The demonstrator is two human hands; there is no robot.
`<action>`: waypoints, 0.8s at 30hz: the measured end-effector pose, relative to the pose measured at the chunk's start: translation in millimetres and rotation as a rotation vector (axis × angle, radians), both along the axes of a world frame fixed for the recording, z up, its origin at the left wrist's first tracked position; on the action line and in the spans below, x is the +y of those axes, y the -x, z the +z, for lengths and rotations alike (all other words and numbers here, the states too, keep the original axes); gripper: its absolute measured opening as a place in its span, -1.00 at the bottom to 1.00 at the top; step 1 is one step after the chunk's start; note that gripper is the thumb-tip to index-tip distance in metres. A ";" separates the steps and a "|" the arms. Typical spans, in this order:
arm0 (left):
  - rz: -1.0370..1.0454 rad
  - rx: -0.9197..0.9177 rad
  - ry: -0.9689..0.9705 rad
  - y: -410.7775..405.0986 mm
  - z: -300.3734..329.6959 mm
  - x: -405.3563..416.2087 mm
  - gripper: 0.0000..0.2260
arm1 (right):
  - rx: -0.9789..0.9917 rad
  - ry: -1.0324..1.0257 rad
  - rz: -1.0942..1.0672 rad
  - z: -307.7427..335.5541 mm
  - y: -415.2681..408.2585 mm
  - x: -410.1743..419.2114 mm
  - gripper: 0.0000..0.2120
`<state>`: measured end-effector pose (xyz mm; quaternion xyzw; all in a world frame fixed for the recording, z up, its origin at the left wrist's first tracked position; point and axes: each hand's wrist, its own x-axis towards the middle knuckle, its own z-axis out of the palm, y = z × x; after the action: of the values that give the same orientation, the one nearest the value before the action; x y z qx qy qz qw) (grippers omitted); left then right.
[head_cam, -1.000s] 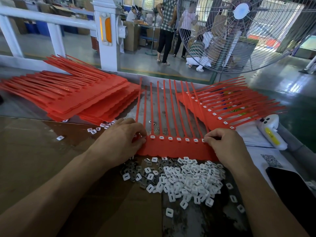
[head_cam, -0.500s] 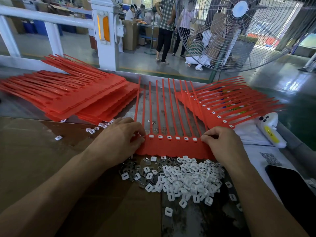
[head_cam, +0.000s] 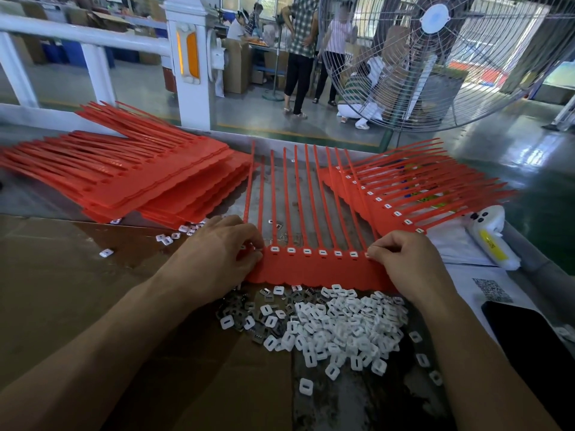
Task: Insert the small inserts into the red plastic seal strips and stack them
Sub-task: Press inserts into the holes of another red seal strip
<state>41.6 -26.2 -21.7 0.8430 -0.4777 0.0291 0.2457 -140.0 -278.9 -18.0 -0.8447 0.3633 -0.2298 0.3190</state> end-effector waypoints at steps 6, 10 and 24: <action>-0.007 0.002 0.014 0.2 0.4 -0.2 -0.82 | -0.085 0.016 0.134 12.4 5.8 5.9 -0.88; -0.007 0.005 0.011 -0.3 0.7 -0.3 -0.82 | 0.042 -0.025 0.446 17.7 5.1 16.5 -0.91; -0.008 0.000 0.011 -0.3 0.3 -0.6 -0.82 | 0.241 -0.020 0.631 15.4 5.8 22.4 -0.88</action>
<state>41.9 -26.8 -21.5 0.8396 -0.4811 0.0308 0.2503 -145.8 -256.5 -2.6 -0.9334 0.1214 -0.0148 0.3375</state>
